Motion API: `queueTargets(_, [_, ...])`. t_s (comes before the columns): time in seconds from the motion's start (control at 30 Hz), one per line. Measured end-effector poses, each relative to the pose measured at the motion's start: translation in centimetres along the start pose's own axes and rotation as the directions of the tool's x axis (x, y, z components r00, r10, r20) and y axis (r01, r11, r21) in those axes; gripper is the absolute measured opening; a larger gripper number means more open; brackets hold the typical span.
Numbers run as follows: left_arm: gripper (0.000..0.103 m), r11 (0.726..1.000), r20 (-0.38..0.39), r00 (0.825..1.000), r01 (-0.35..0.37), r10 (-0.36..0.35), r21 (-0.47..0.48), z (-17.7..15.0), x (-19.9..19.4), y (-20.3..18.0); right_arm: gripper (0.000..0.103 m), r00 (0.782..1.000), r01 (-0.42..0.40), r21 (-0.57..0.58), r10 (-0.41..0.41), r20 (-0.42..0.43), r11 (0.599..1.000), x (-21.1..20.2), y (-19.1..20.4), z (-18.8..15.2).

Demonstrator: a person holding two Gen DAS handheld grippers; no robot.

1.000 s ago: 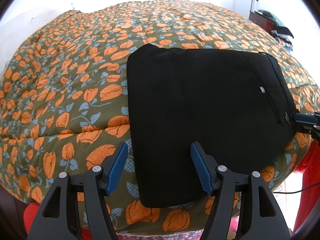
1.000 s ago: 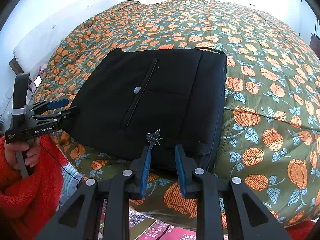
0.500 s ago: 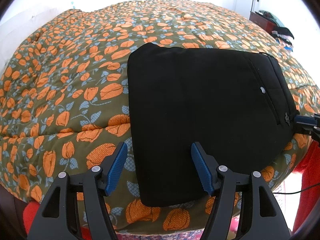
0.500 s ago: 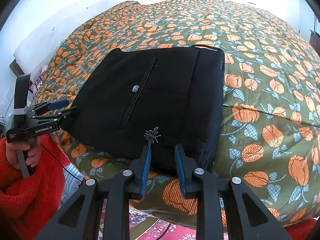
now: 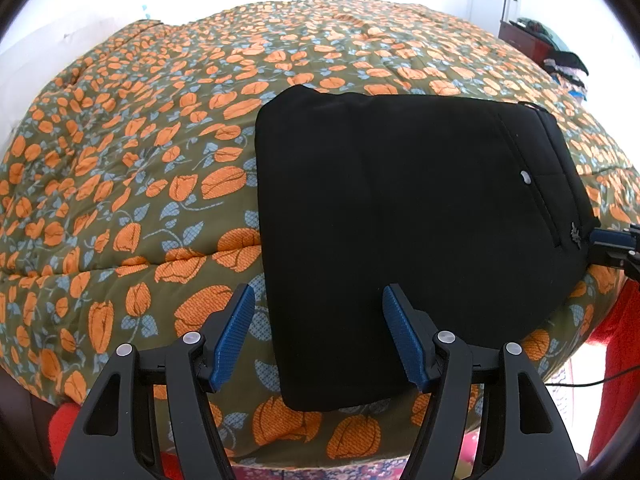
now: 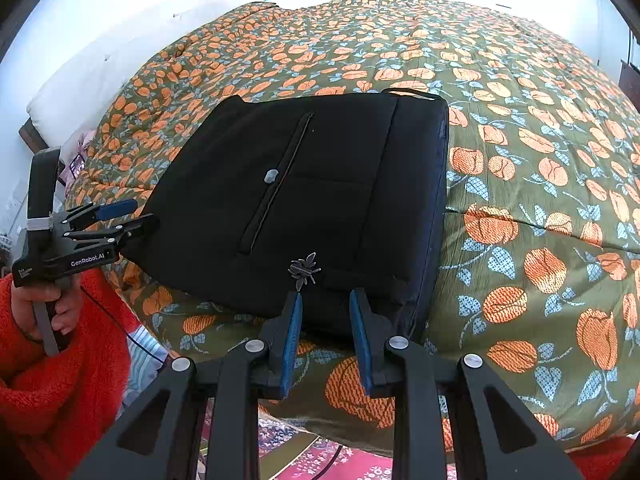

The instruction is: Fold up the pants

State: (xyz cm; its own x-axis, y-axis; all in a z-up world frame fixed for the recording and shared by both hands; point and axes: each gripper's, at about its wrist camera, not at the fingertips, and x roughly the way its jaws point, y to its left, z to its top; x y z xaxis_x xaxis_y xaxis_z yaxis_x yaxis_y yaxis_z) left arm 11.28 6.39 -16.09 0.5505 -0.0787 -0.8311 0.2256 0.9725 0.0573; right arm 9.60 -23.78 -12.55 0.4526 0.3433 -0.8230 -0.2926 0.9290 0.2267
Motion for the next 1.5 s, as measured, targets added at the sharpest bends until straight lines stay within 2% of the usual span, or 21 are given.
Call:
queueTargets(0.5, [0.070, 1.000, -0.007, 1.000, 0.003, -0.003, -0.001, -0.3, -0.1, 0.2, 0.026, 1.000, -0.004, 0.002, 0.004, -0.006, 1.000, 0.0, 0.0, -0.3])
queueTargets(0.6, [0.070, 1.000, -0.015, 1.000, 0.011, -0.011, -0.019, -0.2, -0.5, 0.9, 0.026, 0.999, -0.023, 0.019, 0.024, -0.046, 1.000, -0.3, -0.3, -0.8])
queueTargets(0.63, [0.070, 0.999, -0.015, 1.000, 0.018, -0.018, -0.033, -0.1, -0.7, 1.3, 0.029, 0.996, -0.030, 0.034, 0.033, -0.088, 0.999, -0.2, -0.6, -1.1])
queueTargets(0.67, [0.070, 0.998, -0.012, 0.999, 0.029, -0.030, -0.053, 0.0, -0.9, 1.9, 0.036, 0.994, -0.029, 0.049, 0.034, -0.105, 0.998, -0.3, -0.8, -1.4])
queueTargets(0.73, [0.076, 0.990, -0.009, 0.997, 0.076, -0.077, -0.120, 0.4, -1.2, 3.7, 0.037, 0.996, -0.077, 0.102, 0.081, -0.042, 0.992, -1.9, -2.1, -1.8])
queueTargets(0.77, [0.077, 0.979, -0.014, 0.993, 0.111, -0.115, -0.170, 0.6, -1.0, 5.0, 0.043, 0.995, -0.101, 0.136, 0.103, -0.007, 0.986, -2.6, -2.8, -1.7])
queueTargets(0.8, [0.077, 0.968, -0.023, 0.989, 0.138, -0.146, -0.210, 0.8, -0.6, 5.9, 0.055, 0.992, -0.127, 0.177, 0.123, 0.036, 0.976, -3.3, -3.8, -1.4])
queueTargets(0.83, [0.077, 0.956, -0.033, 0.984, 0.161, -0.174, -0.246, 1.0, -0.2, 6.6, 0.061, 0.984, -0.166, 0.241, 0.147, 0.097, 0.956, -4.0, -5.4, -0.9])
queueTargets(0.9, [0.077, 0.917, -0.068, 0.961, 0.233, -0.268, -0.322, 1.4, 1.3, 8.1, 0.066, 0.969, -0.234, 0.324, 0.194, 0.152, 0.917, -4.1, -7.6, -0.1])
queueTargets(0.97, [0.077, 0.876, -0.108, 0.922, 0.309, -0.371, -0.370, 1.6, 3.1, 8.6, 0.069, 0.936, -0.352, 0.415, 0.324, 0.138, 0.839, -1.8, -9.9, 1.1])
queueTargets(1.03, [0.077, 0.851, -0.148, 0.887, 0.354, -0.437, -0.386, 1.7, 4.6, 8.3, 0.069, 0.915, -0.389, 0.455, 0.392, 0.092, 0.801, 0.7, -10.8, 1.6])
queueTargets(1.07, [0.078, 0.848, -0.170, 0.874, 0.368, -0.456, -0.381, 1.8, 5.3, 8.0, 0.069, 0.917, -0.373, 0.457, 0.397, 0.046, 0.808, 2.2, -10.9, 1.8])
queueTargets(1.13, [0.085, 0.851, -0.199, 0.860, 0.381, -0.470, -0.360, 2.0, 6.0, 7.1, 0.069, 0.925, -0.329, 0.444, 0.380, -0.028, 0.834, 4.3, -10.9, 2.1])
queueTargets(1.17, [0.087, 0.855, -0.208, 0.858, 0.383, -0.469, -0.349, 2.1, 6.2, 6.6, 0.069, 0.920, -0.321, 0.445, 0.386, -0.062, 0.836, 5.5, -10.9, 2.2])
queueTargets(1.27, [0.090, 0.866, -0.231, 0.857, 0.376, -0.460, -0.330, 2.6, 6.7, 5.8, 0.073, 0.893, -0.359, 0.464, 0.443, -0.083, 0.810, 7.6, -11.0, 2.4])
queueTargets(1.3, [0.085, 0.871, -0.233, 0.862, 0.367, -0.450, -0.327, 2.8, 6.5, 5.6, 0.073, 0.890, -0.362, 0.466, 0.448, -0.083, 0.807, 7.8, -11.1, 2.6])
queueTargets(1.33, [0.067, 0.872, -0.229, 0.863, 0.369, -0.450, -0.321, 3.0, 6.2, 5.4, 0.071, 0.885, -0.368, 0.464, 0.456, -0.089, 0.805, 7.9, -11.0, 2.9])
queueTargets(1.37, [0.060, 0.882, -0.231, 0.873, 0.352, -0.430, -0.313, 3.2, 5.8, 5.3, 0.057, 0.888, -0.362, 0.437, 0.447, -0.107, 0.823, 7.9, -10.6, 3.3])
queueTargets(1.4, [0.038, 0.891, -0.224, 0.882, 0.343, -0.414, -0.297, 3.3, 5.1, 5.2, 0.048, 0.897, -0.346, 0.405, 0.424, -0.121, 0.846, 7.4, -10.1, 3.2])
queueTargets(1.43, [0.024, 0.896, -0.213, 0.887, 0.346, -0.409, -0.277, 3.6, 4.4, 5.2, 0.044, 0.910, -0.324, 0.355, 0.392, -0.137, 0.877, 6.8, -9.2, 3.5])
queueTargets(1.5, [0.021, 0.919, -0.186, 0.908, 0.337, -0.375, -0.205, 4.4, 2.3, 4.6, 0.037, 0.929, -0.296, 0.272, 0.342, -0.140, 0.916, 5.2, -7.7, 3.8])
